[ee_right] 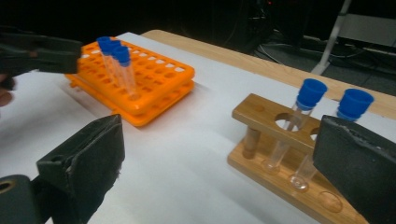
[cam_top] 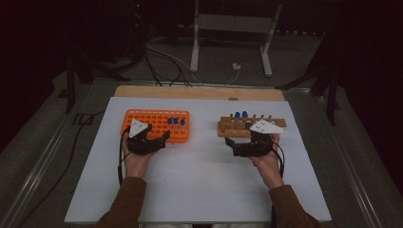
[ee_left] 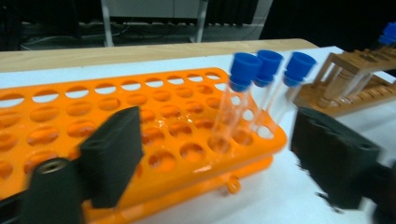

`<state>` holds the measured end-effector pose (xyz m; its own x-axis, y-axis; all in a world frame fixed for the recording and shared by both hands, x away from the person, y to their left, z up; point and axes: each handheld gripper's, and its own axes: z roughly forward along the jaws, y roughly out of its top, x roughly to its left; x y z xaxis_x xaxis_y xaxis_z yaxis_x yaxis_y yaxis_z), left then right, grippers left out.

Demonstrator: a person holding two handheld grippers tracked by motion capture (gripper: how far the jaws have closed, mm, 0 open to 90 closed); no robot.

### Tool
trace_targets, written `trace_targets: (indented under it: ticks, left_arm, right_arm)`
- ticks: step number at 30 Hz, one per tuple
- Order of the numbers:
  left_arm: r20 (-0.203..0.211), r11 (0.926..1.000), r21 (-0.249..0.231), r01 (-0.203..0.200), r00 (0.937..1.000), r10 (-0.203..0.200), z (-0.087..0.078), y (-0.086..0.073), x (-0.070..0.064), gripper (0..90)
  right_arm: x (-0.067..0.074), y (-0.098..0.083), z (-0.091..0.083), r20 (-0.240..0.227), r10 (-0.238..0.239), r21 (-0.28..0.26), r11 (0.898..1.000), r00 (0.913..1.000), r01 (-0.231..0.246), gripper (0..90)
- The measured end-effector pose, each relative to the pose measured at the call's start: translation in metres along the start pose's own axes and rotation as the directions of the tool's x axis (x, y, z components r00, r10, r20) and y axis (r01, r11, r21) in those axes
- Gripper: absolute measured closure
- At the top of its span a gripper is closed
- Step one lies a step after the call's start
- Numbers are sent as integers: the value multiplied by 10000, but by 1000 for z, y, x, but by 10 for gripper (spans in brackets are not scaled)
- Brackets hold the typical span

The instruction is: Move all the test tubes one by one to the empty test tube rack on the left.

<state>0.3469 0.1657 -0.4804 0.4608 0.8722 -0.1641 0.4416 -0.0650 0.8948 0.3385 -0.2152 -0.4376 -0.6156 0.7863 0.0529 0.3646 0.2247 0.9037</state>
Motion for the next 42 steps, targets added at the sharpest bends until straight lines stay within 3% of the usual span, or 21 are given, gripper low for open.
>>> trace_targets:
  ticks: [5, 6, 10, 13, 24, 32, 36, 39, 42]
  left_arm:
    - [23, 9999, -12, -148, 9999, 148, -12, -2, -3, 10]
    - [-96, 9995, -13, -309, 9995, 309, -18, -4, -4, 5]
    - [-122, 9994, 104, -341, 9993, 343, -23, -8, -3, 6]
    - [-85, 9999, -141, 7, 10000, -8, -35, -10, 1, 6]
    - [-352, 9989, 2, -461, 9983, 461, -46, -9, 1, 6]
    - [-427, 9991, -19, -430, 9982, 429, -54, -10, 5, 6]
    - [-435, 9994, -22, -336, 9985, 335, -52, -11, 4, 6]
    - [-468, 9991, 5, -417, 9980, 417, -51, -11, 3, 6]
    - [-488, 9992, -8, -394, 9980, 393, -51, -11, 3, 6]
  right_arm:
    - [-5, 3, -1, 294, -77, 35, 10000, 9995, 76, 21]
    - [-7, 4, -1, 324, -35, 45, 10000, 9995, 33, 21]
    - [-13, 6, -1, 536, -14, 123, 9999, 9986, 7, 21]
    - [-19, 7, -1, 737, 66, 82, 9999, 9973, -72, 22]
    - [-37, 4, 6, 1141, 443, 99, 9989, 9925, -457, 104]
    - [-52, 0, 12, 1479, 646, 337, 9970, 9869, -703, 157]
    - [-58, -3, 16, 1637, 719, 457, 9957, 9839, -804, 298]
    - [-60, -4, 19, 1639, 537, 493, 9968, 9850, -625, 468]
    - [-61, -5, 24, 1739, 358, 633, 9969, 9841, -475, 567]
